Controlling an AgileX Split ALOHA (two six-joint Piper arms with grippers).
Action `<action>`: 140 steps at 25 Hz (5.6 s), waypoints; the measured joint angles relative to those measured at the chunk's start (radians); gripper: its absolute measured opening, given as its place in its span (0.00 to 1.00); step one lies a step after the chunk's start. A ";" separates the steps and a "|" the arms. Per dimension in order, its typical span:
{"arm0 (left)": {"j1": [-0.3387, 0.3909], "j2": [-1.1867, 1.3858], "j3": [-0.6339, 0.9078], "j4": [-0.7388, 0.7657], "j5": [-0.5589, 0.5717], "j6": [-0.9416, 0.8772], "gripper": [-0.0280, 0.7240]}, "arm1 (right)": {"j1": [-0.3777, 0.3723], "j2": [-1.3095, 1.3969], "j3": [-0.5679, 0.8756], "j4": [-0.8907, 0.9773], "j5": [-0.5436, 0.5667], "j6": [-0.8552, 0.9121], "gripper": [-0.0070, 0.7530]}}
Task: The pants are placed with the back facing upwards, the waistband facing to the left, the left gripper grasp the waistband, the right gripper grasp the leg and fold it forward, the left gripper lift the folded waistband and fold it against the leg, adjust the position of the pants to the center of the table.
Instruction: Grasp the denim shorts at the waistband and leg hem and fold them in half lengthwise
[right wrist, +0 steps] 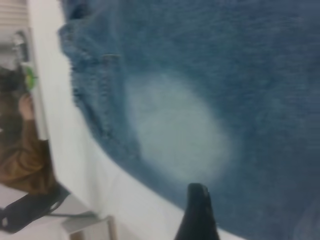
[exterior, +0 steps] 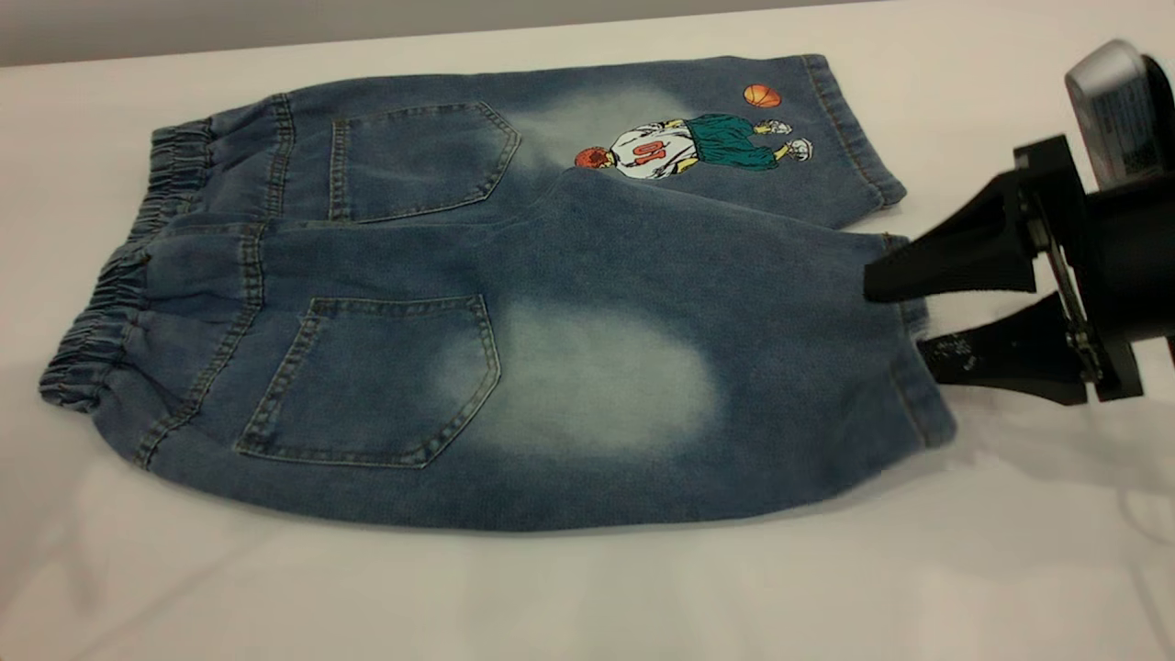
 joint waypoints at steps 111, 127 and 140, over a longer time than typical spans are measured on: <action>-0.001 0.000 0.001 0.001 0.023 0.000 0.64 | 0.051 0.068 0.026 0.011 -0.126 0.000 0.64; -0.001 0.000 0.001 0.001 0.021 0.000 0.64 | 0.050 0.068 0.029 0.003 0.122 0.000 0.59; -0.001 0.000 0.001 0.001 0.020 0.000 0.64 | 0.050 0.068 0.029 0.002 -0.078 0.001 0.57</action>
